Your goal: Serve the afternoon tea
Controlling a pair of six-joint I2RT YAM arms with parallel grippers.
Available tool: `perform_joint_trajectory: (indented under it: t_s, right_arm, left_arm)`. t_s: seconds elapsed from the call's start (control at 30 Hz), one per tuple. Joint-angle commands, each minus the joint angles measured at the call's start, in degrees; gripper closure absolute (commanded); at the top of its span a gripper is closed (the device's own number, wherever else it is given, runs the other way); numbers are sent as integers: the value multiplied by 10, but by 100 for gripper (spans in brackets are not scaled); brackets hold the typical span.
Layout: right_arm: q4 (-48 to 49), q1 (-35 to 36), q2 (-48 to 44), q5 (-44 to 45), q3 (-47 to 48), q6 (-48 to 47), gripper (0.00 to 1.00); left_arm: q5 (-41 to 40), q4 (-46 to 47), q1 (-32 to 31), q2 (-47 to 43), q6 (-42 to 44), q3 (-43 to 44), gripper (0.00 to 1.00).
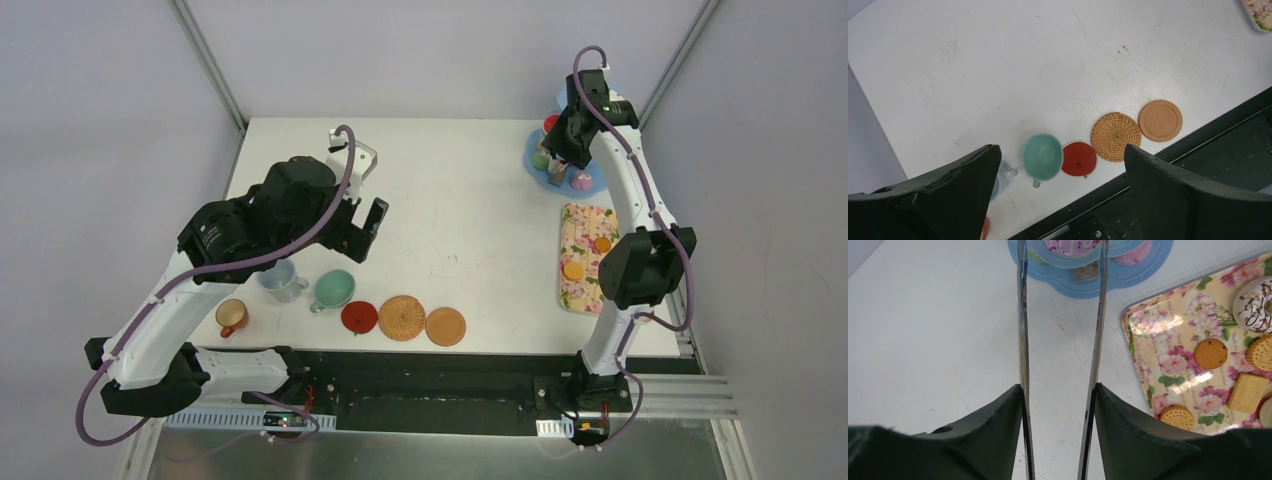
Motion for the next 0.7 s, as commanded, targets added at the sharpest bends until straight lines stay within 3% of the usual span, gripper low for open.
perform_joint_trajectory:
  t_s: [0.0, 0.67]
  right_arm:
    - [29, 8, -24, -19, -2, 16, 45]
    - [41, 47, -40, -33, 20, 0, 45]
  left_arm:
    - [-2, 0, -5, -8, 6, -2, 0]
    - [2, -1, -4, -6, 3, -5, 0]
